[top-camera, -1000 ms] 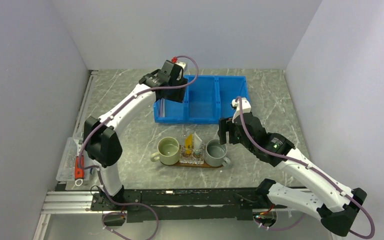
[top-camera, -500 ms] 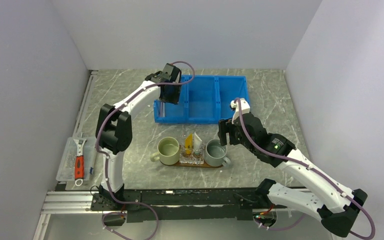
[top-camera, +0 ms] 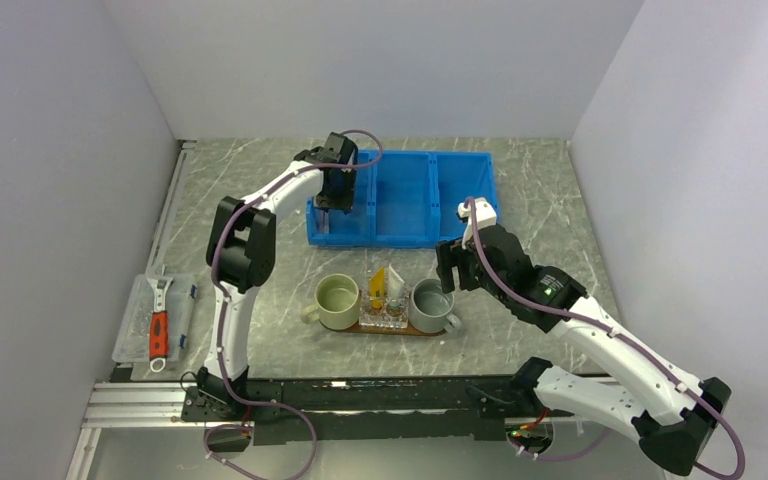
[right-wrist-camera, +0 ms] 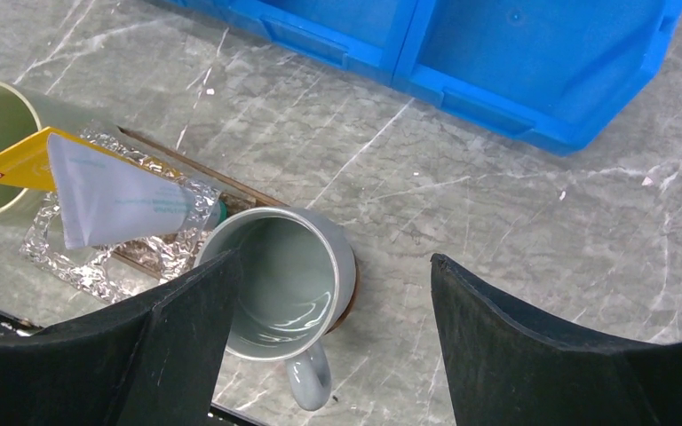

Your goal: Prepare toiletry sets of a toothbrush and toothpaste on the tray

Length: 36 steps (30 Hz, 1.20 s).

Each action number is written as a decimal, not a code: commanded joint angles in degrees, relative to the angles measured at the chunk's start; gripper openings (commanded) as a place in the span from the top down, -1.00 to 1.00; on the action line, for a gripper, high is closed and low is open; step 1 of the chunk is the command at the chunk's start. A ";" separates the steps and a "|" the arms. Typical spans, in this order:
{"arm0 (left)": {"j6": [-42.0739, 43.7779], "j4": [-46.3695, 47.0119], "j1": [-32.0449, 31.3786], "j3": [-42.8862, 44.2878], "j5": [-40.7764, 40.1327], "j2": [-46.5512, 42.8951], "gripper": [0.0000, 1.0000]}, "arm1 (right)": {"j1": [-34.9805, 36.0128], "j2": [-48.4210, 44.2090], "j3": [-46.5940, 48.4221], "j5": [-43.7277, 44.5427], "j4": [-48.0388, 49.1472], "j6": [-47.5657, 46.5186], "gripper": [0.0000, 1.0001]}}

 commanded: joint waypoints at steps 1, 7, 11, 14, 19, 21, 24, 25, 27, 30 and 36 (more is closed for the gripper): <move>-0.61 0.08 0.52 3.44 -1.84 1.54 -0.09 | -0.75 0.31 -0.38 -1.63 3.18 -1.36 -0.60; -1.38 0.85 0.39 2.90 -5.54 2.09 -0.08 | -1.25 0.41 -1.09 -2.68 3.83 -1.38 -0.61; -0.41 1.38 -0.34 2.22 -10.22 1.34 -0.07 | -1.46 0.33 -1.48 -3.32 4.04 -1.38 -0.61; 0.45 0.79 -1.06 2.95 -13.52 1.28 -0.06 | -1.56 0.15 -1.72 -3.53 4.26 -1.38 -0.61; 1.44 -0.15 -1.62 3.86 -17.83 1.45 0.14 | -1.65 -0.11 -2.10 -4.01 4.64 -1.47 -0.60; 1.87 -0.01 -1.75 3.75 -19.21 1.29 0.27 | -1.58 -0.27 -2.26 -4.26 4.75 -1.59 -0.60; 2.70 -0.22 -2.06 4.18 -20.97 1.67 0.53 | -1.65 -0.58 -2.36 -4.35 4.81 -1.58 -0.60; 2.85 -0.44 -2.06 4.50 -21.30 1.97 0.62 | -1.67 -0.72 -2.44 -4.44 4.88 -1.56 -0.60; 2.95 -0.88 -2.11 5.04 -21.92 2.59 0.78 | -1.60 -0.94 -2.54 -4.57 4.93 -1.55 -0.60; 3.13 -1.31 -2.18 5.55 -22.58 3.39 0.94 | -1.65 -1.25 -2.55 -4.73 4.85 -1.55 -0.60; 3.25 -1.97 -2.28 7.12 -23.12 5.08 1.00 | -1.65 -2.01 -2.68 -5.09 4.84 -1.54 -0.60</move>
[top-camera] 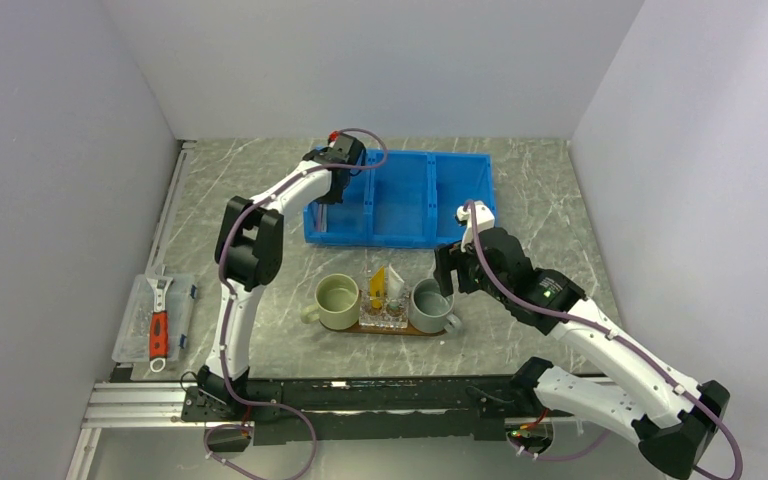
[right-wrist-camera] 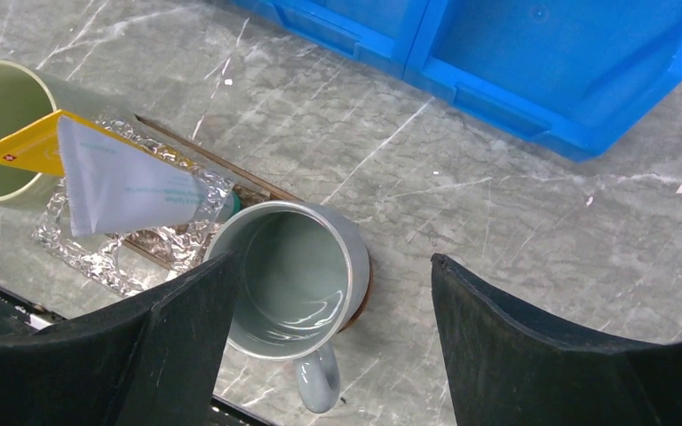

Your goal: Prepare toiletry sets of a toothbrush and toothpaste on the tray

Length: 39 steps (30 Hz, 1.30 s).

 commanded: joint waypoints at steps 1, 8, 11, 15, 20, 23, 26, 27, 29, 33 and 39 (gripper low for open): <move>0.68 -1.10 -0.46 3.79 -2.08 2.23 1.00 | -0.23 -1.46 -0.16 -0.86 2.48 -0.67 -0.60; 0.20 -1.34 -0.44 3.26 -1.59 3.18 1.00 | -0.18 -2.02 -0.56 -0.95 2.59 -0.77 -0.60; -0.21 -1.31 -0.47 2.82 -1.36 3.47 1.00 | -0.24 -2.01 -0.78 -1.06 2.82 -0.77 -0.60; -0.58 -1.14 -0.50 1.90 -0.73 3.81 1.00 | -0.23 -1.91 -0.89 -1.24 2.93 -0.77 -0.60; -0.88 -1.37 -0.49 1.71 0.18 4.51 1.00 | -0.21 -2.11 -1.09 -1.41 2.94 -0.77 -0.60; -1.07 -1.73 -0.54 1.60 0.74 4.79 1.00 | -0.22 -2.23 -1.09 -1.41 3.02 -0.77 -0.60; -1.30 -1.99 -0.53 1.46 1.32 4.99 1.00 | -0.23 -2.32 -1.09 -1.40 2.87 -0.77 -0.61; -1.32 -2.09 -0.47 1.40 1.63 5.03 1.00 | -0.23 -2.39 -1.09 -1.41 2.79 -0.77 -0.61; -1.46 -2.40 -0.47 1.27 1.99 5.20 1.00 | -0.22 -2.52 -1.13 -1.50 2.86 -0.76 -0.61; -1.44 -1.99 -0.67 0.15 2.61 4.69 1.00 | -0.27 -2.79 -1.18 -1.63 2.86 -0.77 -0.61; -0.51 0.05 -1.56 -1.95 6.24 3.32 1.00 | -0.23 -2.87 -0.89 -1.81 2.68 -0.77 -0.61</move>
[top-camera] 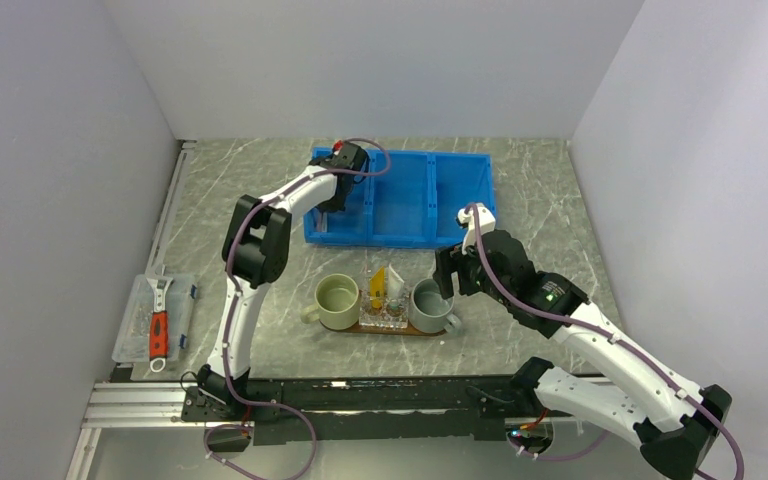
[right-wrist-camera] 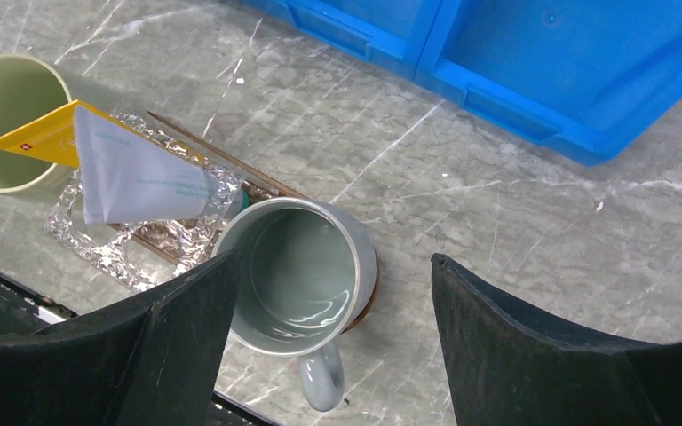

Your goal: Prepare toiletry sets of a toothbrush and toothpaste on the tray

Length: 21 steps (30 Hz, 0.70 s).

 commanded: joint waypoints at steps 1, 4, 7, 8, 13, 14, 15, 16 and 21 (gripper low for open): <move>-0.21 1.03 -1.22 -2.92 6.55 -1.12 1.00 | -0.18 -1.48 0.29 -0.40 1.70 -0.33 -0.61; 0.05 2.37 -1.67 -3.64 9.49 -2.13 1.00 | -0.21 -1.78 0.20 -0.41 1.61 -0.31 -0.61; 0.13 3.99 -1.87 -4.20 12.88 -3.40 1.00 | -0.23 -1.98 0.20 -0.41 1.59 -0.32 -0.61; 0.13 4.28 -1.97 -4.28 13.80 -3.73 1.00 | -0.23 -1.93 0.20 -0.41 1.54 -0.24 -0.61; -0.28 5.38 -2.10 -4.67 15.06 -5.89 1.00 | -0.27 -2.15 0.29 -0.54 1.50 -0.31 -0.61; -0.18 5.24 -2.11 -4.57 14.73 -6.20 1.00 | -0.17 -2.16 0.22 -0.57 1.51 -0.31 -0.61; -0.14 4.91 -2.11 -4.32 14.38 -6.47 1.00 | -0.20 -2.10 0.27 -0.59 1.50 -0.34 -0.61; -0.02 4.46 -2.03 -3.97 13.90 -6.54 1.00 | -0.26 -2.13 0.29 -0.59 1.52 -0.31 -0.61; 0.07 2.13 -2.02 -1.88 11.17 -6.53 1.00 | -0.23 -2.48 0.22 -0.59 1.41 -0.22 -0.61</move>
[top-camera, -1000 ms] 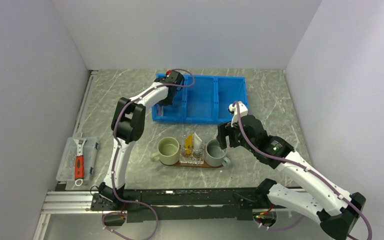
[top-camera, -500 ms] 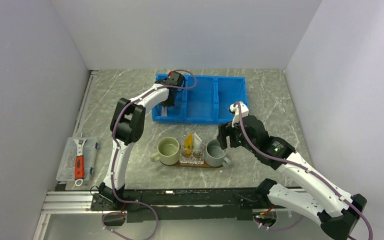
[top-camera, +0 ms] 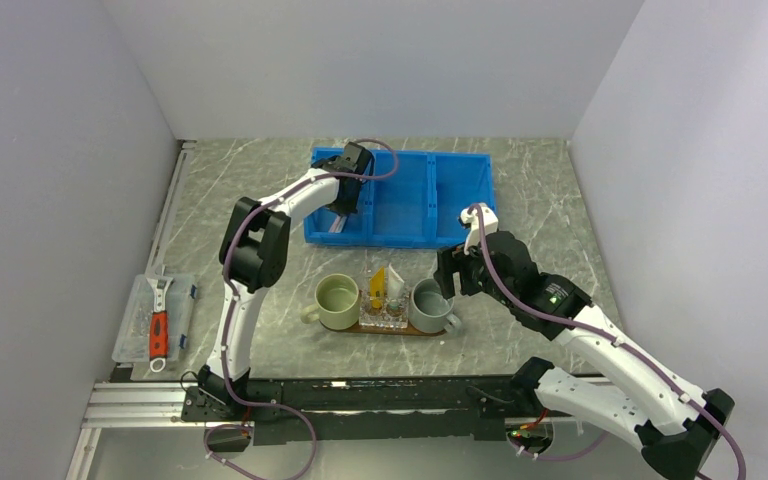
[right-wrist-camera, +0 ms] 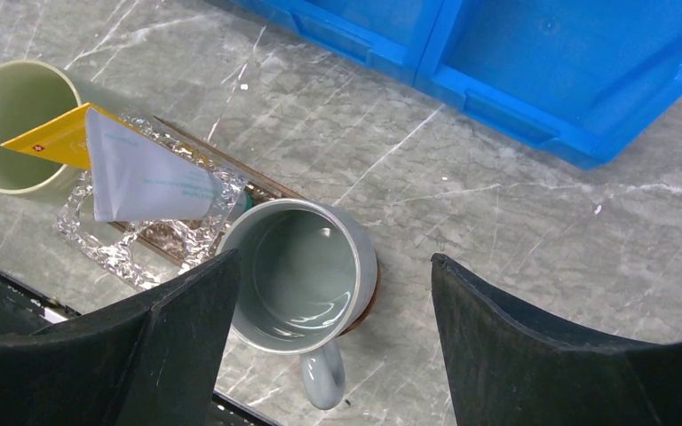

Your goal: Prepare toiletry sets of a toothbrush and toothpaste on the tray

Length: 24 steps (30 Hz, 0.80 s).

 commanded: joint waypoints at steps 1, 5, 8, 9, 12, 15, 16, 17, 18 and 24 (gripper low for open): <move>-0.02 -2.56 -0.27 1.65 -1.22 -3.22 1.00 | -0.15 -1.36 0.20 -0.57 1.34 -0.20 -0.61; -0.06 -1.83 -0.25 0.24 -1.27 -4.97 1.00 | -0.19 -1.33 0.18 -0.48 1.15 -0.13 -0.61; -0.28 -1.59 -0.19 -0.49 -0.15 -6.49 0.91 | -0.22 -1.19 0.44 -0.39 0.98 -0.13 -0.61; -0.22 -1.27 -0.22 -0.76 0.33 -7.16 0.87 | -0.23 -1.02 0.50 -0.31 0.93 -0.13 -0.61; 0.32 0.04 -0.26 -1.76 2.66 -9.01 0.73 | -0.27 -0.64 0.64 -0.39 0.97 -0.13 -0.61; 1.09 -0.29 -0.01 -0.90 6.28 -9.07 0.55 | -0.23 0.00 0.85 -0.56 0.97 -0.13 -0.61; 1.21 -0.56 0.06 -0.39 7.26 -8.75 0.50 | -0.23 0.26 1.05 -0.57 0.93 -0.09 -0.61; 1.22 -0.74 0.26 -0.01 8.26 -8.42 0.43 | -0.23 0.48 1.26 -0.57 0.82 -0.13 -0.61; 1.27 -0.80 0.52 0.28 9.58 -8.04 0.39 | -0.23 0.77 1.37 -0.57 0.69 -0.07 -0.61; 0.74 0.55 1.97 0.16 14.58 -6.70 0.35 | -0.23 1.90 2.23 -0.21 0.05 0.21 -0.61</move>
